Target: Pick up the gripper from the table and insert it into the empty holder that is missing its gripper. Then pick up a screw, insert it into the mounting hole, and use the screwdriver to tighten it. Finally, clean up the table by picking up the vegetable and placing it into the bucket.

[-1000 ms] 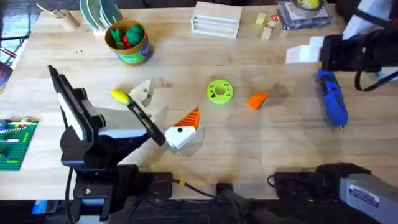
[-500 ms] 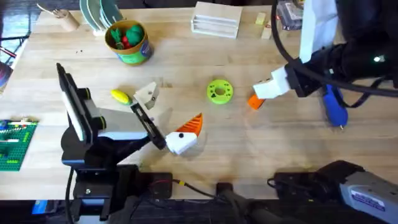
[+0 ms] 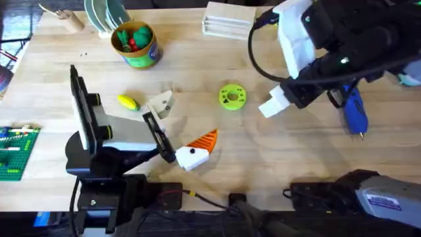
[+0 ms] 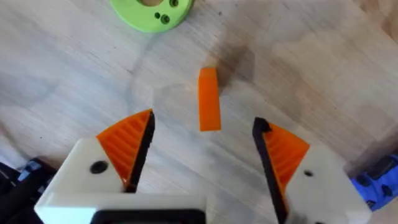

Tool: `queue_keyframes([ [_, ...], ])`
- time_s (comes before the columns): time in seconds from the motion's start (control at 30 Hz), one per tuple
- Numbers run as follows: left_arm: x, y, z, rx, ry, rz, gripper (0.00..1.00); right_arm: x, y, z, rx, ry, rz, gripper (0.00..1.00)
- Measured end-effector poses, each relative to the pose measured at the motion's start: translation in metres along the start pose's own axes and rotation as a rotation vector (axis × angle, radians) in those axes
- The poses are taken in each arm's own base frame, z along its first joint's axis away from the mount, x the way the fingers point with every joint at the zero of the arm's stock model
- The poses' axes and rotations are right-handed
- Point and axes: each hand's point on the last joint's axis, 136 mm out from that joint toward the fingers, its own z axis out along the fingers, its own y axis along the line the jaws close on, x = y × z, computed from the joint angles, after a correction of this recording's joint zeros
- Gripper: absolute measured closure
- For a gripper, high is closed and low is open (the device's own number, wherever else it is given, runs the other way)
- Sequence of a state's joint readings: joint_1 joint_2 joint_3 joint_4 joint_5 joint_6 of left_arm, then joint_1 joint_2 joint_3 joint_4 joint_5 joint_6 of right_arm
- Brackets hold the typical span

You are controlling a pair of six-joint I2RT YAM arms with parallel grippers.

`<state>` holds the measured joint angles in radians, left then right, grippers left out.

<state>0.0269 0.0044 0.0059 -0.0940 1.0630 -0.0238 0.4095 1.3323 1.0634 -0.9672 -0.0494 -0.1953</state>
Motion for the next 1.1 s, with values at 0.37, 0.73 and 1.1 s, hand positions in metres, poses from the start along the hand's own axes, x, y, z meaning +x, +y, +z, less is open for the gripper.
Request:
queue_keyframes([
  [0.37, 0.000, -0.002, 0.000, 0.011, 0.001, -0.001, 0.008, 0.003, -0.002, 0.028, -0.020, 0.094, -0.023, 0.144],
  [0.73, 0.000, -0.002, 0.000, 0.011, 0.001, -0.001, 0.008, 0.003, -0.002, 0.030, -0.020, 0.096, -0.030, 0.571],
  [1.1, 0.000, -0.002, 0.000, 0.011, 0.001, -0.001, 0.007, 0.004, -0.003, 0.029, -0.016, 0.103, -0.033, 0.983],
])
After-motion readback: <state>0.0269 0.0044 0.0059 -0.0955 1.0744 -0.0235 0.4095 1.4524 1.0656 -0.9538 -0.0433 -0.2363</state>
